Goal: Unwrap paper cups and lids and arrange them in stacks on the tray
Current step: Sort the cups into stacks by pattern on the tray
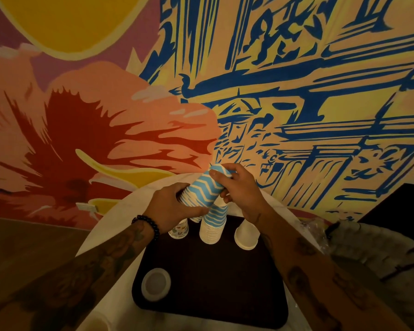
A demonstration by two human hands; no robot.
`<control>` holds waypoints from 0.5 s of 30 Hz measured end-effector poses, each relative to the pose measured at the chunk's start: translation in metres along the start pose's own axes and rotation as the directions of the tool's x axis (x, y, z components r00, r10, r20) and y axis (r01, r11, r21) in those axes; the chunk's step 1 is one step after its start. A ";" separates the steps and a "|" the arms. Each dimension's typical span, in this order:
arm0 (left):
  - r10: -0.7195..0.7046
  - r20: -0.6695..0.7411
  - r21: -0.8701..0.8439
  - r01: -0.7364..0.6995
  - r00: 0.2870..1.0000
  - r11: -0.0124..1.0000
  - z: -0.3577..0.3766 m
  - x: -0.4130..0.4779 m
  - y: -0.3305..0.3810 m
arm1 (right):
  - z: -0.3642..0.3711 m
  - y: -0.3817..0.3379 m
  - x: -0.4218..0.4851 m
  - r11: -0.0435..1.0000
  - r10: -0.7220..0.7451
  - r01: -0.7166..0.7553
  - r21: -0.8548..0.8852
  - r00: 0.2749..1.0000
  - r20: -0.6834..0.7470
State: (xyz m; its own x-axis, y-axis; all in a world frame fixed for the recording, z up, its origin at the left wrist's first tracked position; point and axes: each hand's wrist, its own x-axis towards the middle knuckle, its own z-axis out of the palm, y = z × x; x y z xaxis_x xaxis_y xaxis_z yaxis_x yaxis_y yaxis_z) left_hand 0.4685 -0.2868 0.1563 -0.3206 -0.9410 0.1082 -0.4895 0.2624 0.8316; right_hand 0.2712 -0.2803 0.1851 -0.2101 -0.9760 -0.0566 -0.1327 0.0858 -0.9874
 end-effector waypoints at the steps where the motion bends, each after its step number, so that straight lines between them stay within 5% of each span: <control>1: -0.007 0.000 0.008 0.007 1.000 1.000 -0.001 0.001 -0.001 | 0.000 0.000 0.000 1.000 0.006 -0.006 0.015 1.000 0.002; 11: -0.075 -0.004 0.020 0.075 0.997 0.997 -0.005 0.007 -0.007 | -0.007 -0.013 0.006 0.995 -0.037 0.046 0.086 0.995 -0.098; 15: -0.168 -0.042 0.039 0.169 0.985 0.985 -0.009 0.006 -0.022 | -0.021 -0.018 0.013 0.983 -0.171 0.180 0.023 0.963 -0.210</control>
State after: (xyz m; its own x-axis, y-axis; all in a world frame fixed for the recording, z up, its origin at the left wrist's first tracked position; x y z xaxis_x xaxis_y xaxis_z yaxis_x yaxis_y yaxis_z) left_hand 0.4848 -0.3005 0.1439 -0.1994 -0.9799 -0.0099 -0.5684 0.1074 0.8157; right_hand 0.2508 -0.2900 0.2053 -0.3834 -0.9120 0.1456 -0.1463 -0.0957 -0.9846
